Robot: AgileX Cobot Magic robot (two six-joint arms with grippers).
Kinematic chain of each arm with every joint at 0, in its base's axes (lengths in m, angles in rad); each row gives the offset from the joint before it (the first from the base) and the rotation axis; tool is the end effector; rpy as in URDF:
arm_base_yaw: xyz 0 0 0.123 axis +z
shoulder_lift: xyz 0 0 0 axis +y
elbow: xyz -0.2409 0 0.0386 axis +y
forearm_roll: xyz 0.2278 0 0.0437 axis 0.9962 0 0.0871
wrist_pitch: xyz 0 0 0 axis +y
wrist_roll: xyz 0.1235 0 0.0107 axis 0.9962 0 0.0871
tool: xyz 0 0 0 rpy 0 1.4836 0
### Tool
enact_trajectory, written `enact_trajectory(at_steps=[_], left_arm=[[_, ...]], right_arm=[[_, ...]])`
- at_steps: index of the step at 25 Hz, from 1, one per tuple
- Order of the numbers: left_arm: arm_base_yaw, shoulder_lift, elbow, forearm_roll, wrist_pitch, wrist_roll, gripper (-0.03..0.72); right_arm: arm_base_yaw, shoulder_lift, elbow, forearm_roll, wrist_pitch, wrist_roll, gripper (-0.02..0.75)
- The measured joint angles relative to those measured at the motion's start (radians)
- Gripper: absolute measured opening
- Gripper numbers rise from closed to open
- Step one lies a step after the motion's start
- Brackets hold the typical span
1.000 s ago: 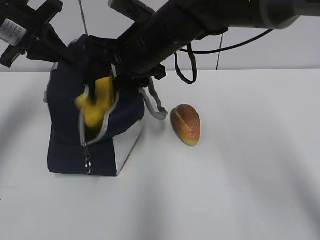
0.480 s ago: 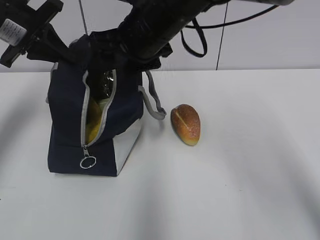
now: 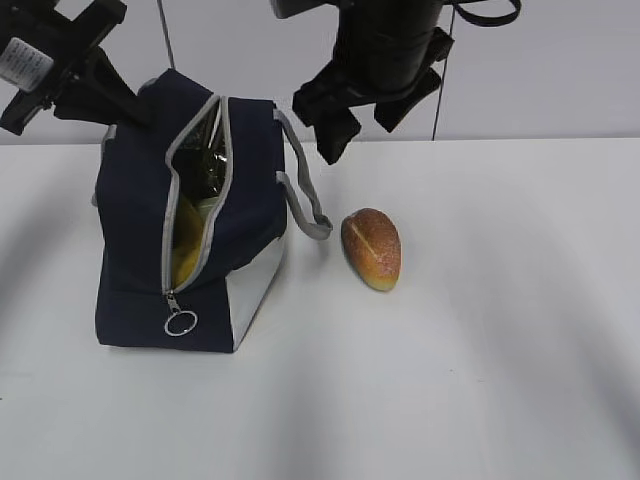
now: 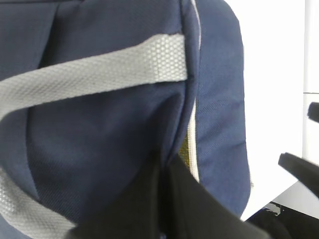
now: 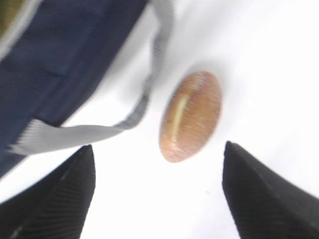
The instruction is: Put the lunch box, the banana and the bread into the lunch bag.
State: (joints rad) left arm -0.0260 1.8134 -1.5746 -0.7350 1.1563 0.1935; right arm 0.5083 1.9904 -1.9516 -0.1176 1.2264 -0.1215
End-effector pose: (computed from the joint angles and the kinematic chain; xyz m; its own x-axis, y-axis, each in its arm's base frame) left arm 0.3615 -0.0855 0.2454 -0.9545 -0.0976 -0.2816 0.1035 0.7775 -0.6203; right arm 0.3649 0.1876 0.2484 -0.7241 -0.5862 -0.3634 -0.5703 0.8052 -0.1624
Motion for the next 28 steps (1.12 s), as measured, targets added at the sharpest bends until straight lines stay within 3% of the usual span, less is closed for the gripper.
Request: enact_trajectory(at_steps=[3, 10, 28], left_arm=[[0.0, 0.0, 0.0, 0.0, 0.0, 0.0, -0.003], [0.0, 0.0, 0.0, 0.0, 0.0, 0.0, -0.003], [0.0, 0.0, 0.0, 0.0, 0.0, 0.0, -0.003]], right_arm=[[-0.054, 0.0, -0.001, 0.022, 0.007, 0.013, 0.585], [-0.209, 0.011, -0.003, 0.188, 0.011, -0.008, 0.585], [-0.215, 0.306, -0.008, 0.331, -0.031, -0.019, 0.573]])
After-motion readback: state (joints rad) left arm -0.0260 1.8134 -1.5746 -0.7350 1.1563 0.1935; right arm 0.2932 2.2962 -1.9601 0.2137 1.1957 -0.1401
